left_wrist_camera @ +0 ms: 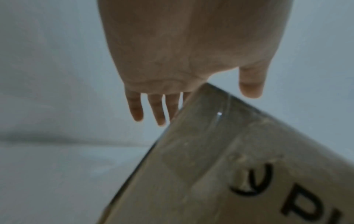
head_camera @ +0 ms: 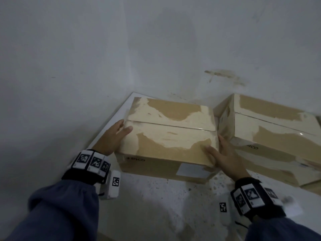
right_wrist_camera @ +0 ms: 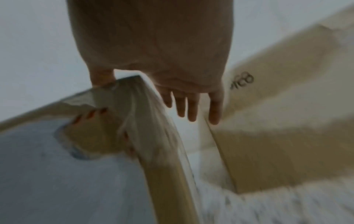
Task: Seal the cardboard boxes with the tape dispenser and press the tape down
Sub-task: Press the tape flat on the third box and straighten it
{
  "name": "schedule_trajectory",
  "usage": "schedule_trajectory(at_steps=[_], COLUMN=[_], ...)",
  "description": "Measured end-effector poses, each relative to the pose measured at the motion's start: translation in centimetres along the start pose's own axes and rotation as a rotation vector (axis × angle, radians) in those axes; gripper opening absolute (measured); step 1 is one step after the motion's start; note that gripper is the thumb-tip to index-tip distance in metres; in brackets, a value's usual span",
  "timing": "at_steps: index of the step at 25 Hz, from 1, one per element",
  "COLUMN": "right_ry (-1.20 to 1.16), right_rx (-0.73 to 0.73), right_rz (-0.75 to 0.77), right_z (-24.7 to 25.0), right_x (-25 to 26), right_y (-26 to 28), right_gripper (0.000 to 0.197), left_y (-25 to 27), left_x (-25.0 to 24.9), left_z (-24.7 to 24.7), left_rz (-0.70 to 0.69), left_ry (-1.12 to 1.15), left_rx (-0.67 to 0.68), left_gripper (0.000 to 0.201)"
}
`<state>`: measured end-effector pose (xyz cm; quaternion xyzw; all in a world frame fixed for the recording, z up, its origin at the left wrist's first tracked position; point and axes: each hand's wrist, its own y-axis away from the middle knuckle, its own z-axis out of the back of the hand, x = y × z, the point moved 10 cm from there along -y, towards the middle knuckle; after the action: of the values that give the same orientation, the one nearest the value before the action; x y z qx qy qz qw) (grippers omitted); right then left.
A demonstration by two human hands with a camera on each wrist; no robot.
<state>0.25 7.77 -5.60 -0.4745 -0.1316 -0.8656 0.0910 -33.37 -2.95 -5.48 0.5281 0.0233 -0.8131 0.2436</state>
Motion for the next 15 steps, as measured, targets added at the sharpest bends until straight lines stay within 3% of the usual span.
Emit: schedule_trajectory(at_steps=[1,3,5,7,9,12,15], right_ry=[0.231,0.548,0.717,0.883,0.972,1.01,0.98], right_rx=[-0.047,-0.074,0.091,0.256,0.33,0.33,0.295], right_rz=[0.048,0.178,0.314,0.364,0.366,0.38,0.392], right_z=[0.5,-1.2,-6.6,-11.5,-13.8,-13.9,-12.6], right_x=[1.7,6.1,9.3,9.6,8.7,7.8,7.5], right_y=[-0.1,-0.6,-1.1,-1.4,-1.7,-2.2,-2.3], right_gripper=[0.058,0.061,0.064,0.066,0.068,0.079,0.092], left_y=[0.0,0.6,1.2,1.0,0.2,-0.2,-1.1], left_x=[-1.1,-4.9,-7.2,-7.2,-6.2,-5.3,-4.5], left_z=[0.4,-1.6,-6.2,-9.9,-11.1,-11.3,-9.5], left_rz=[-0.047,-0.256,-0.371,-0.379,-0.373,-0.397,-0.369], left_ry=[-0.235,-0.482,-0.613,-0.803,-0.936,-0.979,-0.991], left_rx=[-0.063,-0.071,0.07,0.198,0.245,0.261,0.181], left_gripper=[0.07,0.083,0.086,0.089,0.097,0.114,0.128])
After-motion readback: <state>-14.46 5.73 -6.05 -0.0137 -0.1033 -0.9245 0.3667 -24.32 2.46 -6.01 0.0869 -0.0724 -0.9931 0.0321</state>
